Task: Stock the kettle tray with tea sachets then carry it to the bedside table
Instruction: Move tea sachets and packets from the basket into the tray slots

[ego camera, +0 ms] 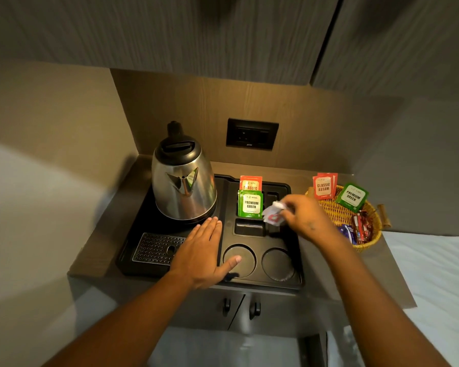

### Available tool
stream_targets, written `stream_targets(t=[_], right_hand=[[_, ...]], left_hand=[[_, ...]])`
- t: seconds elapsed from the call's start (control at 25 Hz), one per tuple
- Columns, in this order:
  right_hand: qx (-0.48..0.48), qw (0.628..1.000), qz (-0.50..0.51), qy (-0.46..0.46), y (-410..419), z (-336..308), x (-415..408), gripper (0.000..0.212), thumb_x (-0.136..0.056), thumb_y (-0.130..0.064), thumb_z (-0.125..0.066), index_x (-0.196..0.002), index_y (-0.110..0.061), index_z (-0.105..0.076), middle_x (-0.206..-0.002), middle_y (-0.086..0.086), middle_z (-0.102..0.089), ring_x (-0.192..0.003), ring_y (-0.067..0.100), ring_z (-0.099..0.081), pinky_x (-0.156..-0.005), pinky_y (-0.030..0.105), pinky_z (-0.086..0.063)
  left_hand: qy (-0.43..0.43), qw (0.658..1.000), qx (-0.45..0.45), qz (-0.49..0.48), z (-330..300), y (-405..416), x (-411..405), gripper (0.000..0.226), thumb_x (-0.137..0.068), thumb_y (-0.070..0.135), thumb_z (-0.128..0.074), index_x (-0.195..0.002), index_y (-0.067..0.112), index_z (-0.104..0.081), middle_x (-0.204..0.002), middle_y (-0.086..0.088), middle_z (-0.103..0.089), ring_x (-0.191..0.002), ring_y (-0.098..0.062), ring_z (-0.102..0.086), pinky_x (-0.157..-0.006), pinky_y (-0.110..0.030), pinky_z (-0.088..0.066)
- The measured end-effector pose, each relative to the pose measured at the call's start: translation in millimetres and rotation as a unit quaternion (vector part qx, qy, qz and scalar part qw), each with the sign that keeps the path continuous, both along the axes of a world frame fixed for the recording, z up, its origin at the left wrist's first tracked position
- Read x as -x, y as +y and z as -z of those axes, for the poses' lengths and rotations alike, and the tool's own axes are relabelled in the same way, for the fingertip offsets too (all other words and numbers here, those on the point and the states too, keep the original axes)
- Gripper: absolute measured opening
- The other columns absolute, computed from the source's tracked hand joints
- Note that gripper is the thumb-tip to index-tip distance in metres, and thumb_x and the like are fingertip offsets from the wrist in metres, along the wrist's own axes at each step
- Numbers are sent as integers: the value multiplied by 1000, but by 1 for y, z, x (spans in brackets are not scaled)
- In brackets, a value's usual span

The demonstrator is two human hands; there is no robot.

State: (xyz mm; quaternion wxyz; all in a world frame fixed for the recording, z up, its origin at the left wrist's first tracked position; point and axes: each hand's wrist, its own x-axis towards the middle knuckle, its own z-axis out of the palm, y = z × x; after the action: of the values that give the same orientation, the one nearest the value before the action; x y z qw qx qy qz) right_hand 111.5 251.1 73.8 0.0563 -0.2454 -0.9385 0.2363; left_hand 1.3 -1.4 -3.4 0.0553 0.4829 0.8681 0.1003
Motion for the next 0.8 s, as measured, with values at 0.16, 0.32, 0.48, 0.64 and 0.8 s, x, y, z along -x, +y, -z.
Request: stream_targets(t=[0.16,0.32,0.48,0.64,0.8], right_hand=[[-11,990,-55,-127,-38,28,41,15,-86,-24,-64,-100,-17,-66,-106,4,-67,-92,21,-63,-75,35,-52],[3,996,77,-48,1,29,12,26,-83,-25,-69,-108,-24,-64,-103,0,-67,-84,15,-61,-68,28,-48],[-42,964,190,-181,86,24,-42,47,-72,-23,-79,-116,-28,-62,-115,9,-64,-102,29,-58,-79,41,-53],[-39,947,82,-309,111,32,-49,56,-64,-18,-86,-115,-27,-65,-113,4,-64,-99,22,-57,-80,36,-55],[-49,954,63,-290,111,37,-43,32,-70,-14,-81,-91,-33,-66,-107,2,-65,-98,22,-58,-79,32,-53]], left_hand=[[-5,1000,0,-5,-2,0,-1,102,-82,85,-10,-156,13,-5,-164,-5,-5,-150,-15,2,-123,-38,-6],[-9,1000,-11,-10,-1,0,-1,101,-83,85,-12,-156,14,-6,-164,-4,-7,-150,-14,1,-123,-36,-5],[-1,1000,-14,-7,2,0,0,101,-84,84,-12,-155,13,-8,-164,-4,-9,-150,-15,0,-123,-37,-6],[1,1000,-7,-8,4,-1,-1,101,-84,85,-12,-156,14,-7,-164,-4,-8,-150,-14,1,-122,-36,-4],[-4,1000,-10,-8,3,-1,-1,100,-84,84,-12,-156,15,-7,-164,-3,-7,-150,-14,1,-121,-33,-1]])
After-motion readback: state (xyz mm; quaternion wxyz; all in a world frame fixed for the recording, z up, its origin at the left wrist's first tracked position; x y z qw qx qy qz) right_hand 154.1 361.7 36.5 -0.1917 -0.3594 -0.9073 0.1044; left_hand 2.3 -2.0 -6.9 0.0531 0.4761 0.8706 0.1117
